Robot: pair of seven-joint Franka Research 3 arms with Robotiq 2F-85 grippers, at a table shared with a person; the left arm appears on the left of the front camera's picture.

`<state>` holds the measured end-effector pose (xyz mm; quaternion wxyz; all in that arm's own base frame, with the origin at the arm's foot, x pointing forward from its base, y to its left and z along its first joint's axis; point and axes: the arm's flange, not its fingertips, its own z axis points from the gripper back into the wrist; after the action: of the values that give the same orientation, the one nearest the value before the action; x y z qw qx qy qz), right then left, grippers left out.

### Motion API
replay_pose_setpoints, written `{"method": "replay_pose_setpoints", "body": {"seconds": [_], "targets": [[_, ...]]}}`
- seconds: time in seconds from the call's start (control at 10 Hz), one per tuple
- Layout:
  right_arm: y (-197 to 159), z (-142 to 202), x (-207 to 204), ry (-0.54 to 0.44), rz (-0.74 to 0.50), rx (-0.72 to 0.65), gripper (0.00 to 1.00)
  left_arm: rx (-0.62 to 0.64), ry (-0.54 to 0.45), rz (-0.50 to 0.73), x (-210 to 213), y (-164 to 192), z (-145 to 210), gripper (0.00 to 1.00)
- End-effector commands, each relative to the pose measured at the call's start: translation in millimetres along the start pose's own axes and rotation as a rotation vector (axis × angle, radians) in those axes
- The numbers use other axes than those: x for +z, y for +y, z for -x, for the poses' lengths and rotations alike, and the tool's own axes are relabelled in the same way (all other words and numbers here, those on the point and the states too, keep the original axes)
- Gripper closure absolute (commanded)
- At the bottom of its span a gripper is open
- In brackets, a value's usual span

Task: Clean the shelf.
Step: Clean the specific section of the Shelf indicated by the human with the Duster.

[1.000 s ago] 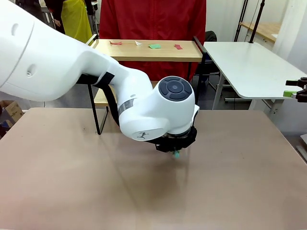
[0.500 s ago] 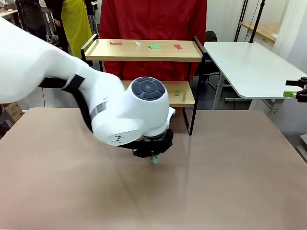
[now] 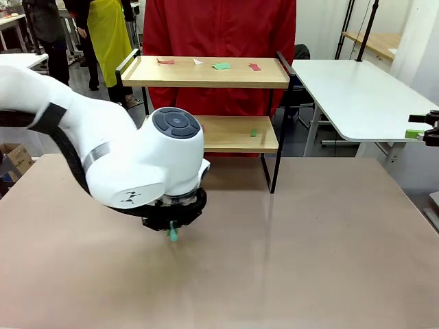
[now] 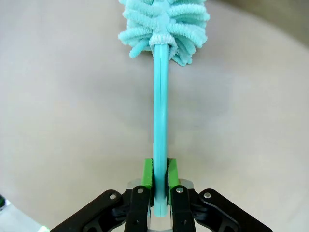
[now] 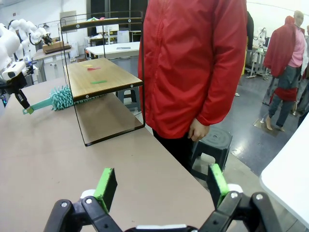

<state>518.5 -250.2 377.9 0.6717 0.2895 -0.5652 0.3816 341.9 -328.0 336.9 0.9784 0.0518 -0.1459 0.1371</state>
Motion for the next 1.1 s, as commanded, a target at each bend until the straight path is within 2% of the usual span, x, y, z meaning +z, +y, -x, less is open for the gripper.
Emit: {"method": "replay_pose_setpoints", "body": {"seconds": [0.0,0.1,0.4,0.5,0.6,1.0], "targets": [[0.4,-9.0,-1.2,0.01,0.013,-0.006,0.0,0.018,0.02,-0.068,10.6,29.7,3.6,0.86],[0.4,-9.0,-1.2,0.01,0.013,-0.006,0.0,0.035,0.001,-0.104,16.1,40.3,6.0,0.86],[0.4,-9.0,-1.2,0.01,0.013,-0.006,0.0,0.062,-0.09,-0.088,40.8,48.4,16.4,0.86],[0.4,-9.0,-1.2,0.01,0.013,-0.006,0.0,0.05,-0.113,-0.013,48.1,44.7,21.0,0.86],[0.4,-9.0,-1.2,0.01,0.013,-0.006,0.0,0.022,-0.069,-0.069,34.4,37.6,9.3,0.86],[0.4,-9.0,-1.2,0.01,0.013,-0.006,0.0,0.016,-0.088,-0.058,38.8,35.8,12.9,0.86]]}}
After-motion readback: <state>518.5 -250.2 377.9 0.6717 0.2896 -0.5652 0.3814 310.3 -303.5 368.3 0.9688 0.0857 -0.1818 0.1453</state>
